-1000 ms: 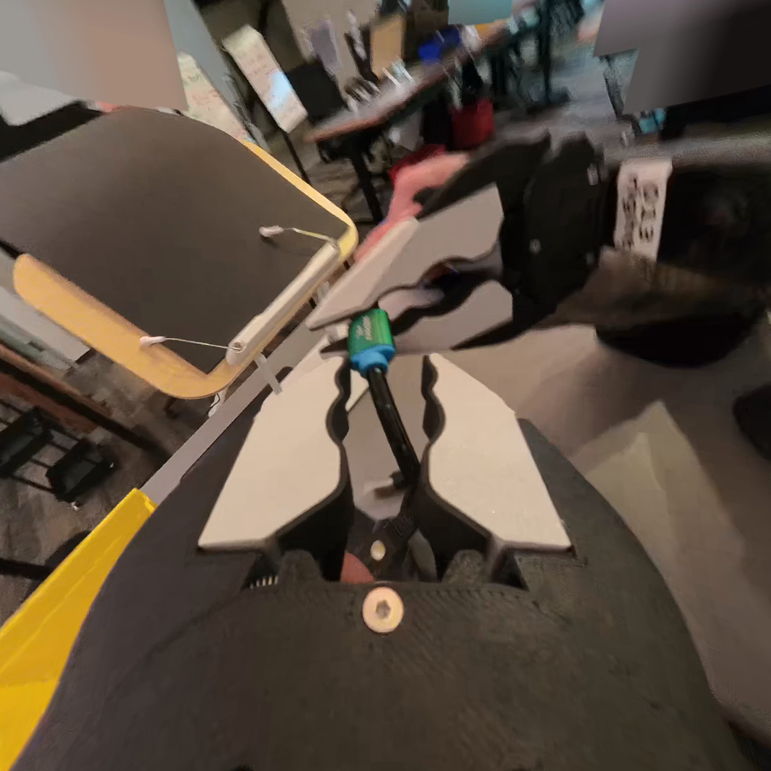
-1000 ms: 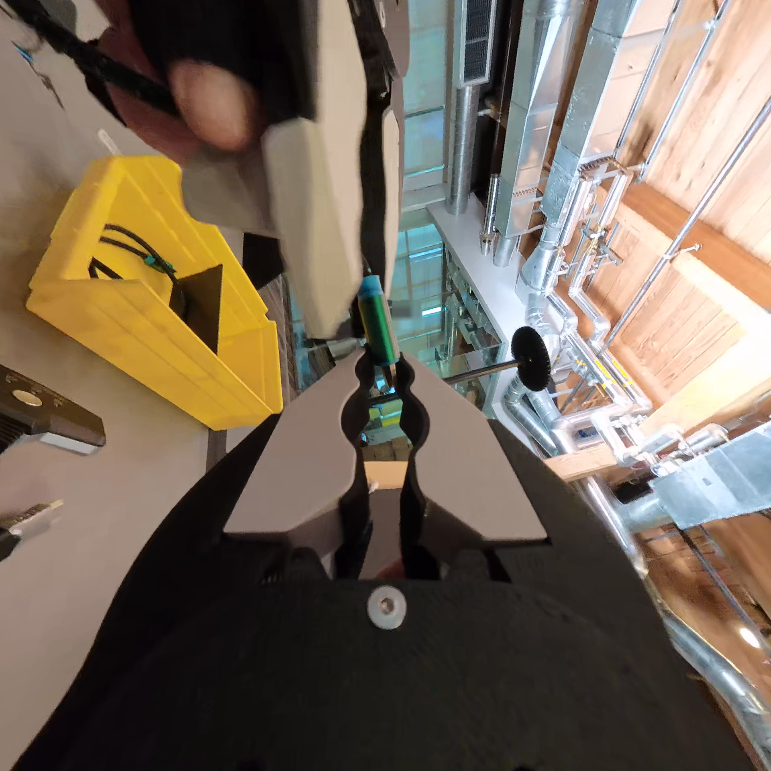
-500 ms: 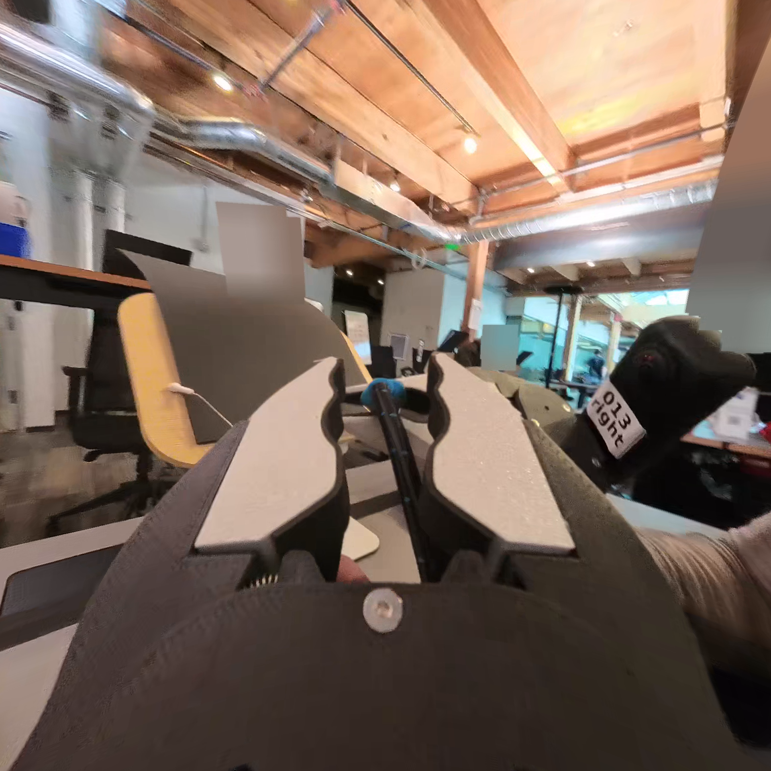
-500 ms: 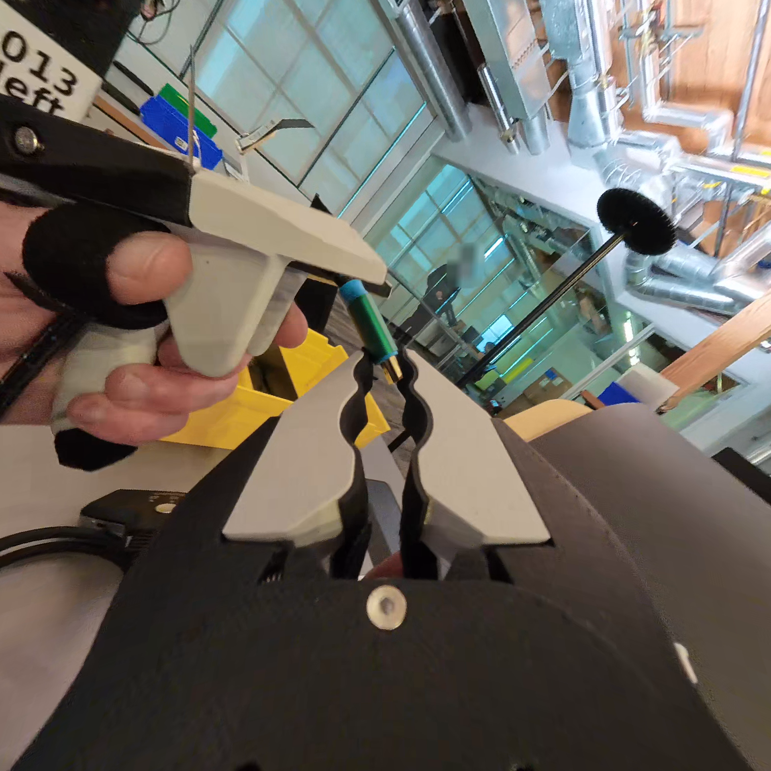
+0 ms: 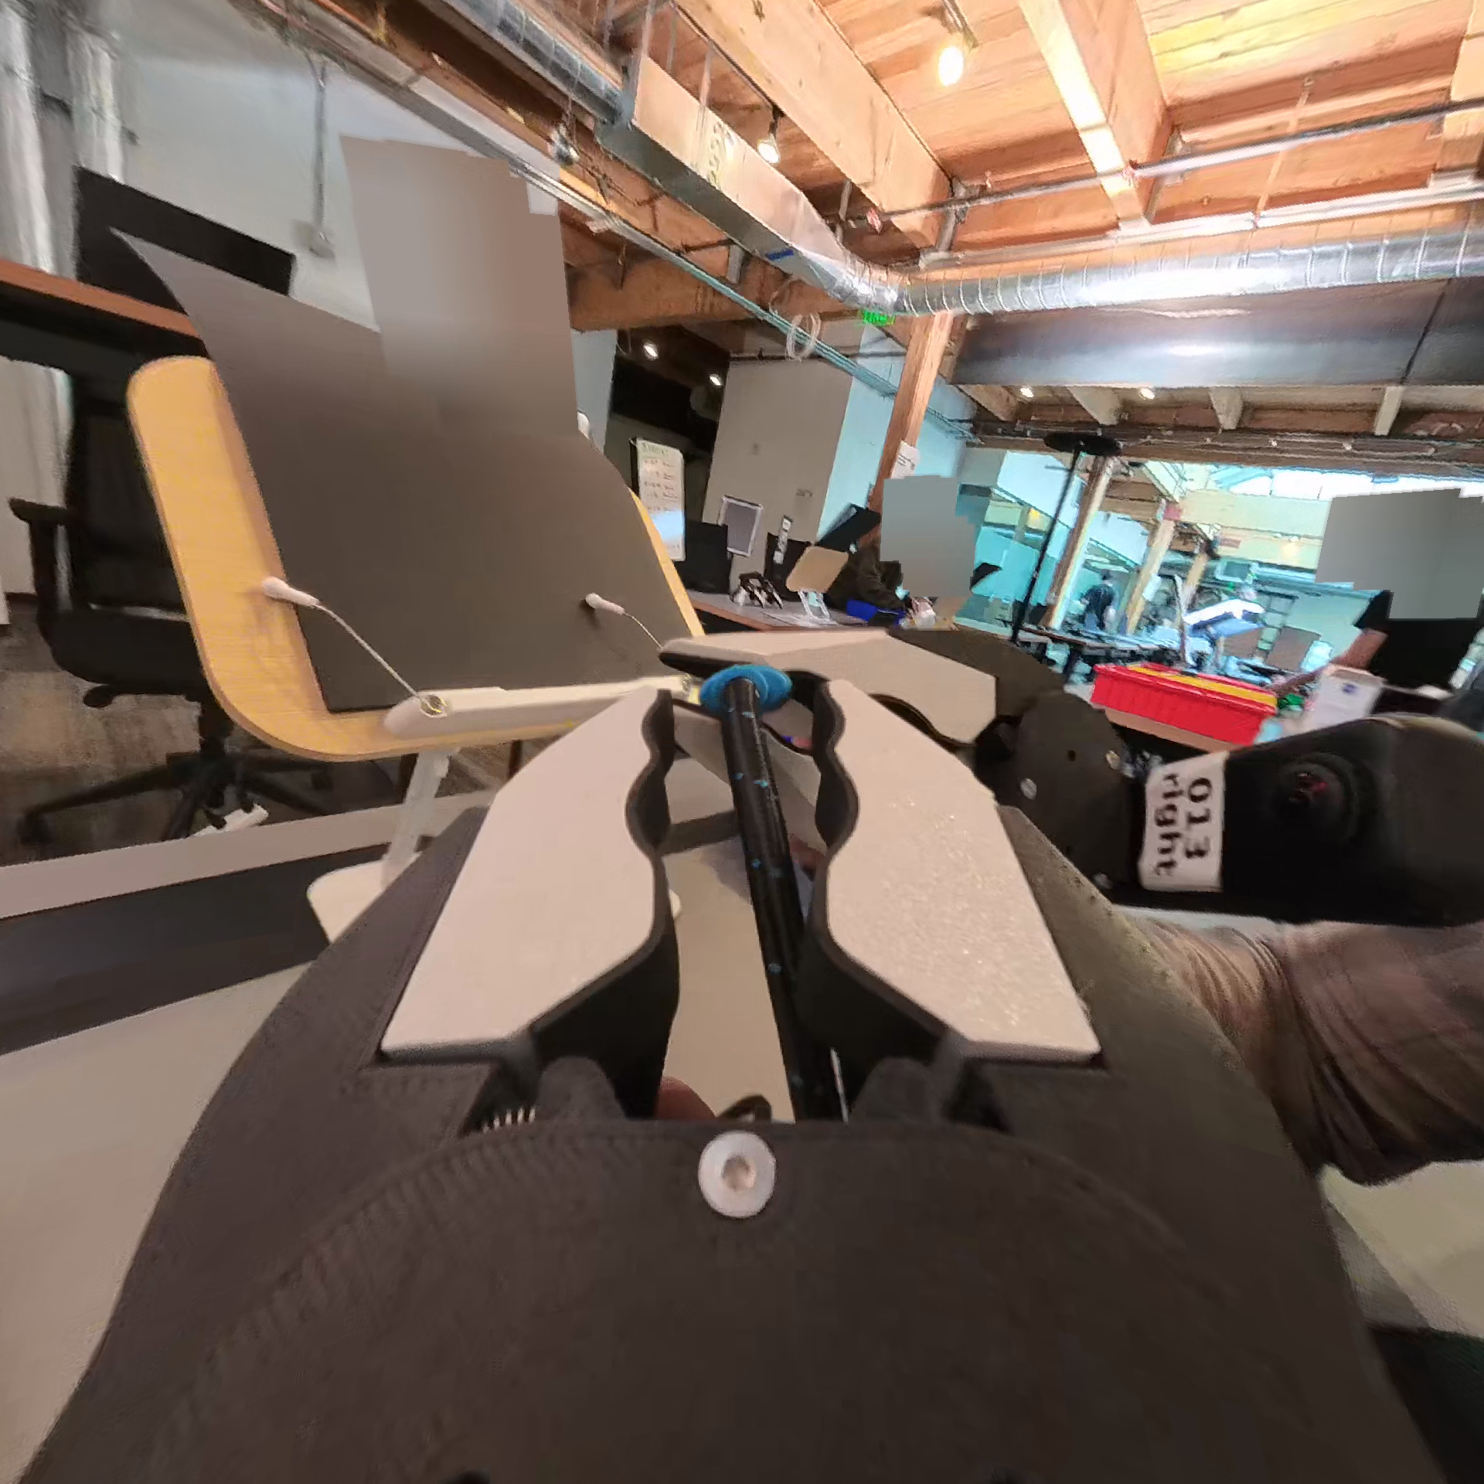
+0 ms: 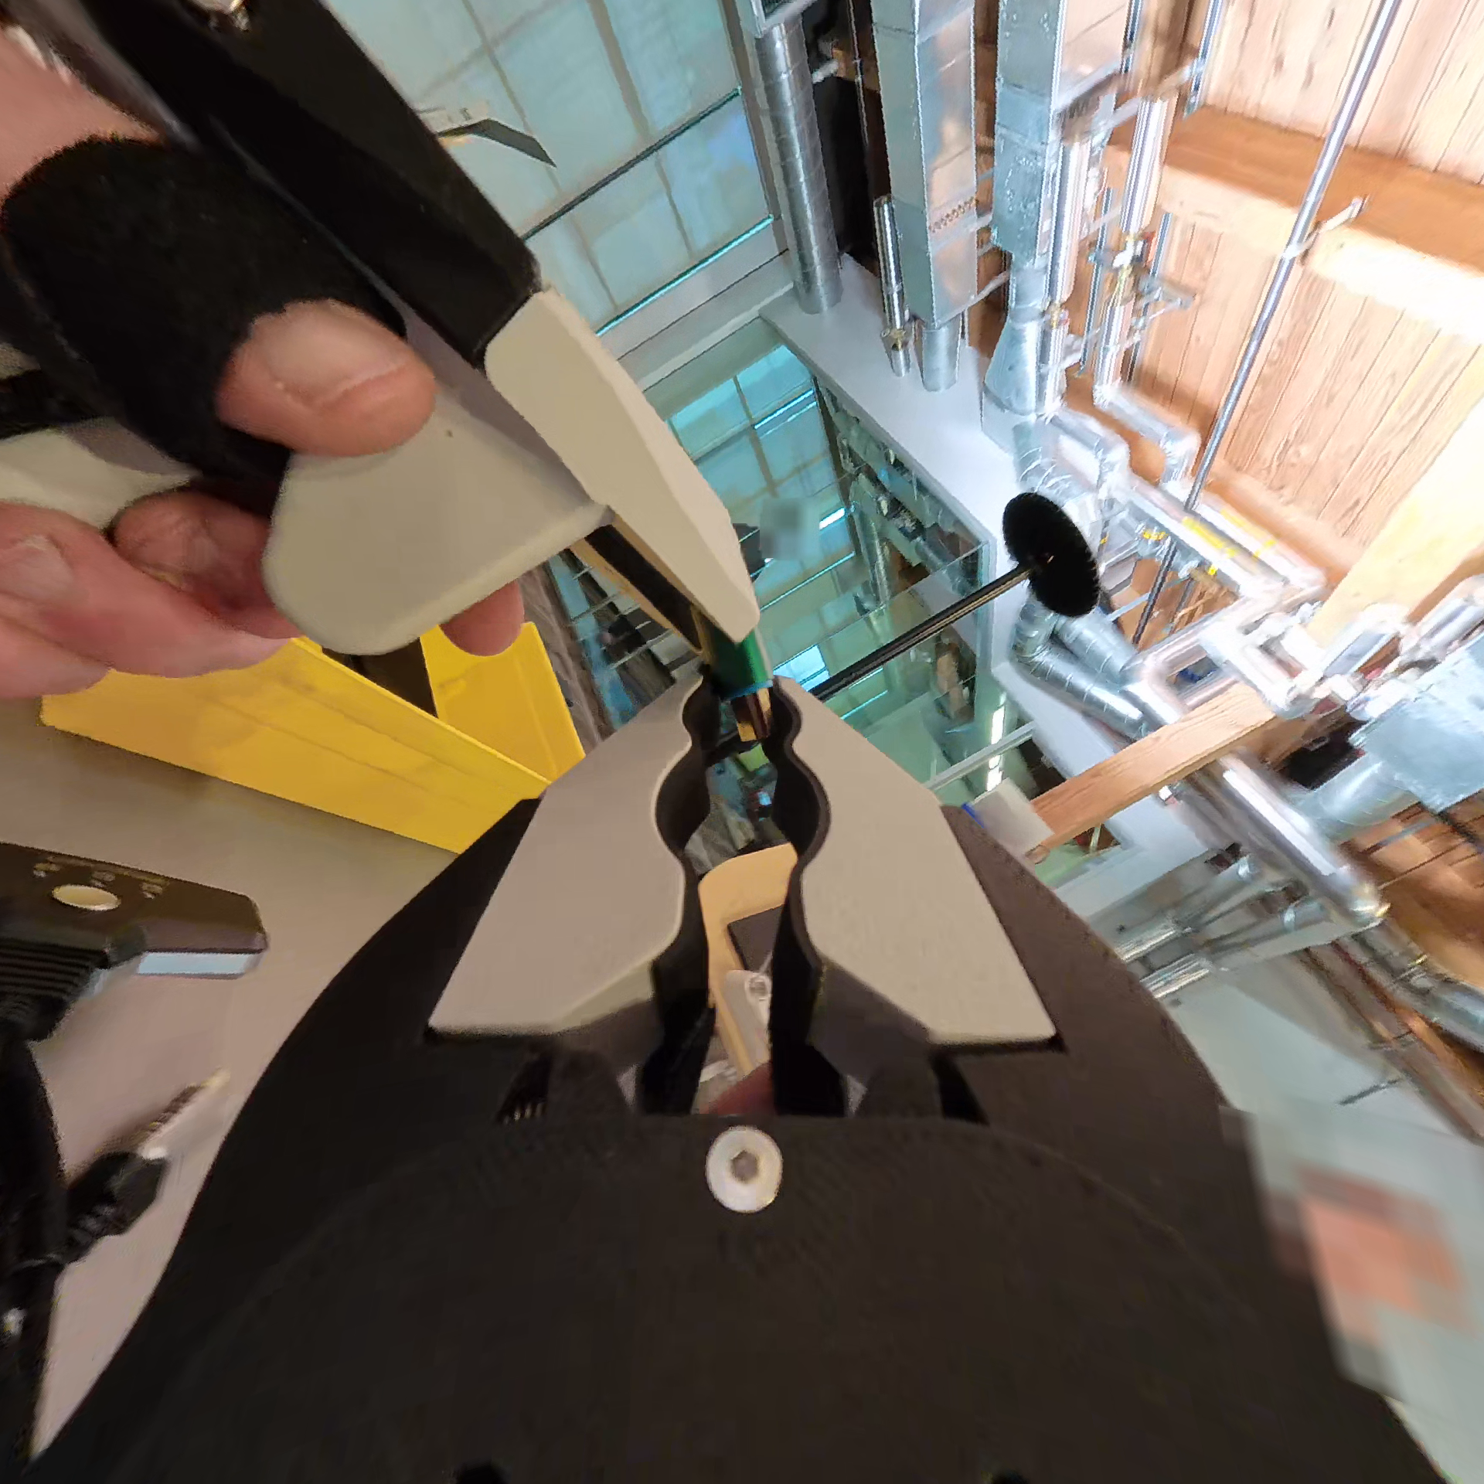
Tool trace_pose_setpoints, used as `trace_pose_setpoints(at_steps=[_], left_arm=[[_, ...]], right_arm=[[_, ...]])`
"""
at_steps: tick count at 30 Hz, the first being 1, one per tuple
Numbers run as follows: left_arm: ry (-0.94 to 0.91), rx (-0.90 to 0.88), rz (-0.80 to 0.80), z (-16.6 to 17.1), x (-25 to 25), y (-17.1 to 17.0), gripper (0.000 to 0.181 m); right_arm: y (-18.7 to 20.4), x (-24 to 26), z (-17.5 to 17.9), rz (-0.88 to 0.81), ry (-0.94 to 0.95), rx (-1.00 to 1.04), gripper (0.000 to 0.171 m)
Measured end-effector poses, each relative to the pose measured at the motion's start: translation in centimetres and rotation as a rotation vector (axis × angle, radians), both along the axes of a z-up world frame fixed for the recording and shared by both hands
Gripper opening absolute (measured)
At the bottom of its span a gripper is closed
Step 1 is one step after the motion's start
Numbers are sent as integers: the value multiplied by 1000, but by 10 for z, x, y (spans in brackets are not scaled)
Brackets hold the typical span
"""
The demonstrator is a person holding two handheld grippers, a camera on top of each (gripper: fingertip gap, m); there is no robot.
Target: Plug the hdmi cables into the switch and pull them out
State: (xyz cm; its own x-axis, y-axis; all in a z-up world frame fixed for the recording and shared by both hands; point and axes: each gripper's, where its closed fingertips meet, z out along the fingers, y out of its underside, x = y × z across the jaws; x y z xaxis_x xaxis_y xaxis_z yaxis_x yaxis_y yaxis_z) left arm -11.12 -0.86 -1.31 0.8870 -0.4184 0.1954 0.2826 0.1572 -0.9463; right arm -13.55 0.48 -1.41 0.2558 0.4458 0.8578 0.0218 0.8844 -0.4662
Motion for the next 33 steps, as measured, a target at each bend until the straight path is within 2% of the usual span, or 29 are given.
trace_pose_setpoints(at_steps=[3, 12, 16, 23, 25, 27, 28, 30, 33], left_arm=[[7, -21, -61, -1, 8, -2, 30], [-17, -36, -18, -4, 5, 0, 21], [-2, 10, 49, -5, 7, -1, 21], [3, 44, -7, 1, 13, -7, 24], [-57, 35, -29, 5, 12, -7, 29], [-122, 42, -74, 11, 11, -11, 27], [-98, 32, -101, 10, 15, -11, 23], [-24, 34, -28, 8, 14, -10, 22], [-42, 10, -4, 8, 10, -9, 29]], right_arm=[[-3, 2, -1, 19, -20, 91, 7], [-3, 3, -4, -10, -29, 192, 6], [-6, 5, -4, 59, -33, 168, 6], [-10, 10, 1, 37, -6, 242, 7], [-13, 11, 2, 24, 6, 285, 7], [-19, 10, 0, 41, -5, 309, 7], [-20, 10, 0, 38, 0, 304, 7], [-19, 9, 0, 32, -1, 289, 7], [-18, 9, 1, 24, 11, 280, 7]])
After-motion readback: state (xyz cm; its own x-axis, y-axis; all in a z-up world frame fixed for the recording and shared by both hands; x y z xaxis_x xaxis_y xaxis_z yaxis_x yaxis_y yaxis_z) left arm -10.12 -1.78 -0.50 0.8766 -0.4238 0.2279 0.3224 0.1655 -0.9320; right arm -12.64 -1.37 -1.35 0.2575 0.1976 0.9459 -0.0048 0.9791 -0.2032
